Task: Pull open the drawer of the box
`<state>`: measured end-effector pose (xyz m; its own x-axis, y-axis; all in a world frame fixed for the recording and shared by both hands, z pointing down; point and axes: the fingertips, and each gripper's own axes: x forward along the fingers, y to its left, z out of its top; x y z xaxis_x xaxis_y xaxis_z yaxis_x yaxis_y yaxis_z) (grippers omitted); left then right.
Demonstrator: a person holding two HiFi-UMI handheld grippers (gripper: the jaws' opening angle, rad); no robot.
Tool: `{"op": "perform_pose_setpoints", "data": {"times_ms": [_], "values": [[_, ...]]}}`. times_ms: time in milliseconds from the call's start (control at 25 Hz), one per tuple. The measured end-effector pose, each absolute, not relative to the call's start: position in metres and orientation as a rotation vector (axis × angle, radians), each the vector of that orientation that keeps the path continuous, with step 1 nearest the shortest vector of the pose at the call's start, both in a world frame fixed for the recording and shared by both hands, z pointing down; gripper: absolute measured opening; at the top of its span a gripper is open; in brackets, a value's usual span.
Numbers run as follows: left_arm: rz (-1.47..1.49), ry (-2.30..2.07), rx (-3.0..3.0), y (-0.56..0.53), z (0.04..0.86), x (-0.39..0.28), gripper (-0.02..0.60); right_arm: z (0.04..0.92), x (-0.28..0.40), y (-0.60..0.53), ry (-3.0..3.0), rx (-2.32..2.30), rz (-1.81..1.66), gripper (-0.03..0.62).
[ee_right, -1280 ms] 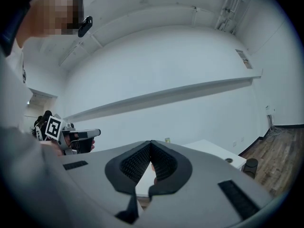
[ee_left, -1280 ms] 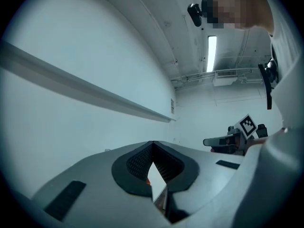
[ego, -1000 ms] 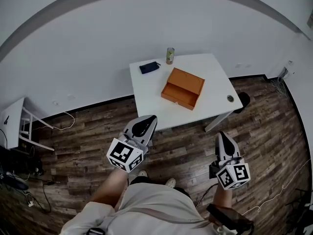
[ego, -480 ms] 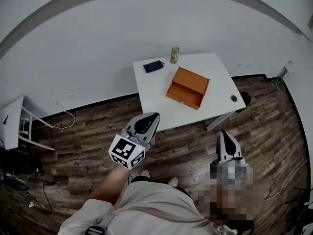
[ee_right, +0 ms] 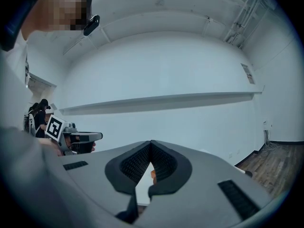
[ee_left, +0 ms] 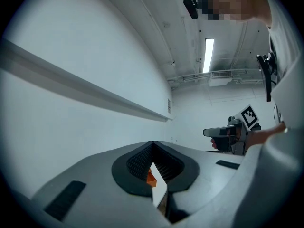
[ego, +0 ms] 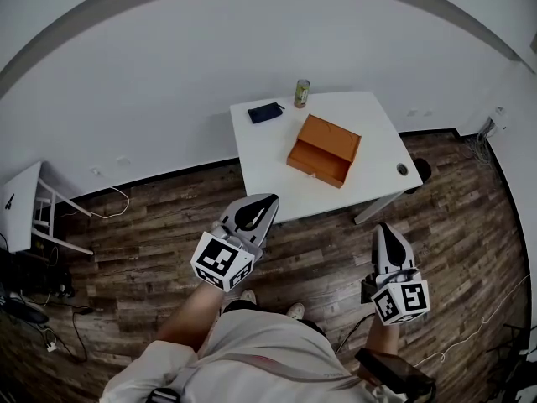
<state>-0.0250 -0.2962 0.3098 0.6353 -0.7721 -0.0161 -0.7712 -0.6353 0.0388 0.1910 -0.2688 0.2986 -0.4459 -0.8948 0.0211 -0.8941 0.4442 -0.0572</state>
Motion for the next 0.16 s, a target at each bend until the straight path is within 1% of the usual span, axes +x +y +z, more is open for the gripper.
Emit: {"op": "perform_pose_setpoints", "data": {"times_ms": [160], "values": [[-0.108, -1.302, 2.772, -0.2978, 0.3059, -0.0246, 0.011, 0.2995, 0.1915, -0.2711, 2.666, -1.644, -0.096, -0.008]]}}
